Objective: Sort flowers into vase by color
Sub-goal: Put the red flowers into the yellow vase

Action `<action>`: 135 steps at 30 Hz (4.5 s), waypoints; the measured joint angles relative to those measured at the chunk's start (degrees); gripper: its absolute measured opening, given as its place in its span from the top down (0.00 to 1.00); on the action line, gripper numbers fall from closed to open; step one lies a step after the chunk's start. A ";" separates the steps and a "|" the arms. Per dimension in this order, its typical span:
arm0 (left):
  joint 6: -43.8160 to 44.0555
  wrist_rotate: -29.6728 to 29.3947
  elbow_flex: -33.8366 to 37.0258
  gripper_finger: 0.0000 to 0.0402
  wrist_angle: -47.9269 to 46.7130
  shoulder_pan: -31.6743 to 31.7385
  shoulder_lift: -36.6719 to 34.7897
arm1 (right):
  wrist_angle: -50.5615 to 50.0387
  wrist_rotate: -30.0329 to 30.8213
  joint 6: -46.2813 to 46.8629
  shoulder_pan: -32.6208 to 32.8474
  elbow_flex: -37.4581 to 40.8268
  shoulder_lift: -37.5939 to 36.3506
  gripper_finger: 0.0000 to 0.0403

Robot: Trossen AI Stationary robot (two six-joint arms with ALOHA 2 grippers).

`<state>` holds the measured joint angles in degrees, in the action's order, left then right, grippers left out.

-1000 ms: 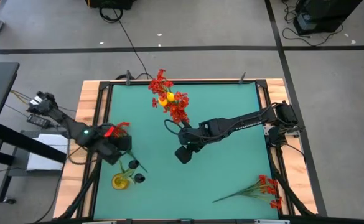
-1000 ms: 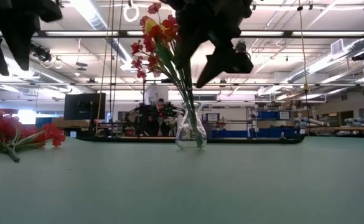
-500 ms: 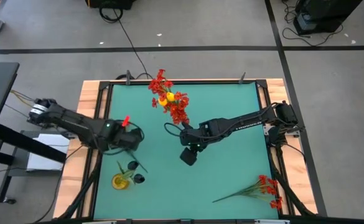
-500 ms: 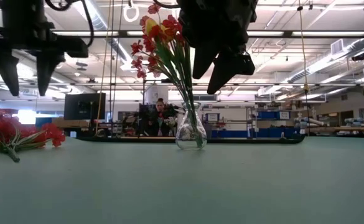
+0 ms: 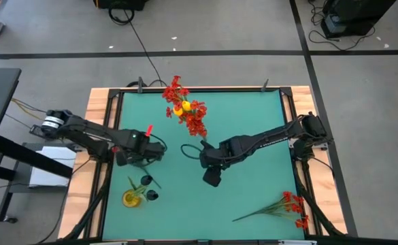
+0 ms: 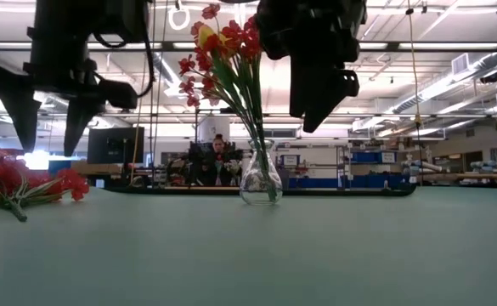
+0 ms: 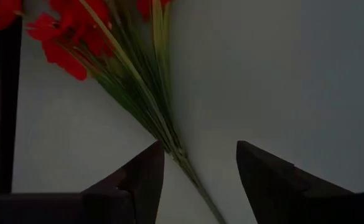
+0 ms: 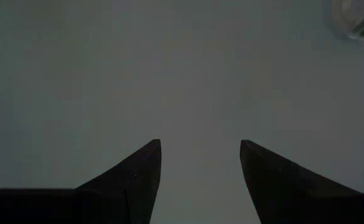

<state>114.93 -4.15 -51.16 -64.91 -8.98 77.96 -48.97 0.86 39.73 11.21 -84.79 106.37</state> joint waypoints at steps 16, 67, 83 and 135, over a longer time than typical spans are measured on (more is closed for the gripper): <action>-2.80 9.81 1.47 0.49 6.96 0.42 8.65 | 0.09 3.90 2.20 4.23 1.24 0.00 0.44; -37.08 -9.52 5.06 0.95 6.59 -2.24 -26.98 | 5.13 0.86 17.39 7.16 9.49 -0.17 0.47; -58.47 -4.87 4.66 0.93 13.17 -4.71 -37.08 | 27.98 3.98 37.33 4.91 8.83 -0.61 0.47; -103.47 15.46 38.52 0.96 56.43 -24.85 -70.49 | 19.32 8.22 54.56 11.95 8.85 -0.61 0.48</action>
<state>11.45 11.31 -12.63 -8.49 -33.83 7.46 -29.65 9.08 94.29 23.16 -75.94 105.75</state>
